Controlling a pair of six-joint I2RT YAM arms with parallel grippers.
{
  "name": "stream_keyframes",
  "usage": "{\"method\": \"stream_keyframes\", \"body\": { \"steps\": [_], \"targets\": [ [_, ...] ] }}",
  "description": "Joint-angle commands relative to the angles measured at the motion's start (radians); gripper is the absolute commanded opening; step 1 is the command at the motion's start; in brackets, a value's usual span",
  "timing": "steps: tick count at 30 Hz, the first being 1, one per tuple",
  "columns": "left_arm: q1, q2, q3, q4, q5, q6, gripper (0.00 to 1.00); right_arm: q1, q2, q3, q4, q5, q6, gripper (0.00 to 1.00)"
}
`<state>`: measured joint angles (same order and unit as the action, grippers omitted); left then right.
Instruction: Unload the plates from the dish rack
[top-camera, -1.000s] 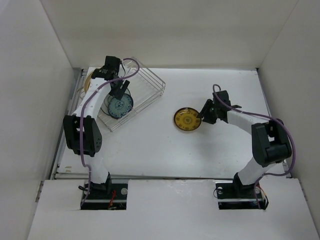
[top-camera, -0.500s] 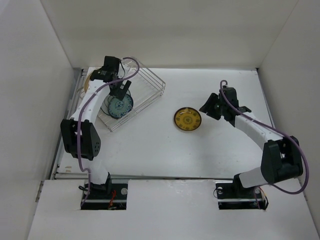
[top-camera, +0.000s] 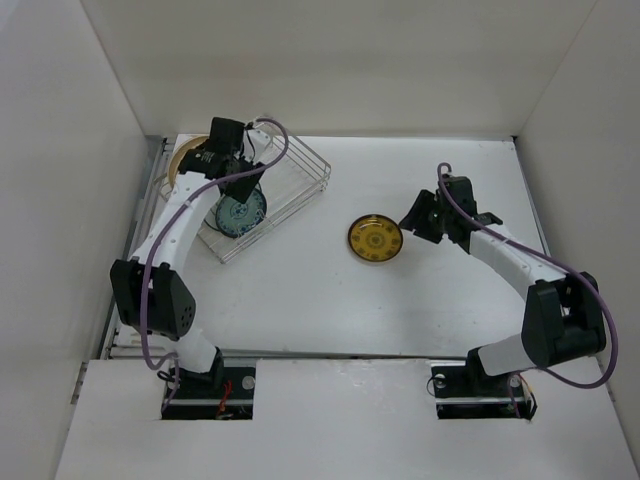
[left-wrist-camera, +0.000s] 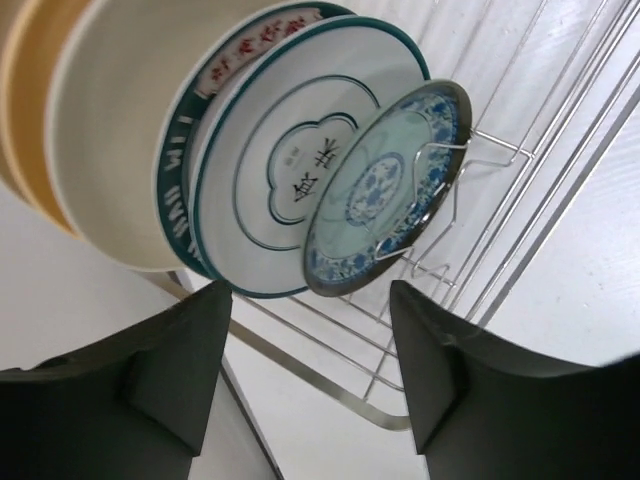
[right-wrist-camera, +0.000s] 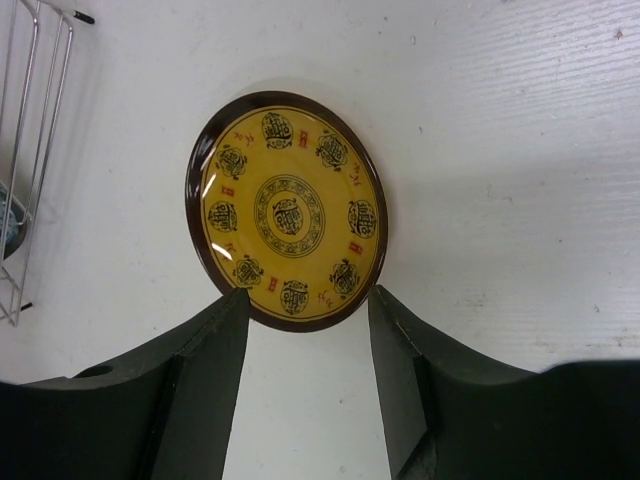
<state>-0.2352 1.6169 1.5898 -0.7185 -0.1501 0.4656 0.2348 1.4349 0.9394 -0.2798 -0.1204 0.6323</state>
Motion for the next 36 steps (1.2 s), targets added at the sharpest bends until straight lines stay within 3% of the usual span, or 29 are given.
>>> {"method": "stream_keyframes", "body": {
  "steps": [1,14,17,18,19,20,33,36],
  "targets": [
    [0.002,0.047,0.007,-0.045,0.018,0.001,0.57,-0.006,-0.027,0.002,-0.007,-0.001,-0.02,0.57],
    [0.011,0.259,0.113,-0.038,-0.124,-0.03,0.57,-0.006,-0.08,0.013,-0.007,-0.033,-0.029,0.57],
    [0.02,0.259,0.104,-0.064,-0.071,-0.051,0.35,-0.006,-0.102,0.001,-0.007,-0.033,-0.029,0.58],
    [0.02,0.259,0.104,-0.076,-0.051,-0.061,0.24,-0.006,-0.111,0.001,-0.007,-0.033,-0.029,0.58],
    [0.02,0.259,0.113,-0.087,-0.051,-0.08,0.06,-0.006,-0.111,0.001,-0.007,-0.033,-0.029,0.58],
    [0.02,0.249,0.113,-0.099,-0.051,-0.09,0.0,-0.006,-0.122,0.001,-0.007,-0.033,-0.029,0.58],
    [-0.007,0.117,0.351,-0.262,-0.016,-0.096,0.0,0.003,-0.203,0.035,-0.029,-0.042,-0.039,0.59],
    [-0.007,0.064,0.386,-0.262,0.045,-0.108,0.0,0.012,-0.238,0.068,-0.042,-0.064,-0.072,0.6]
  ]
}}
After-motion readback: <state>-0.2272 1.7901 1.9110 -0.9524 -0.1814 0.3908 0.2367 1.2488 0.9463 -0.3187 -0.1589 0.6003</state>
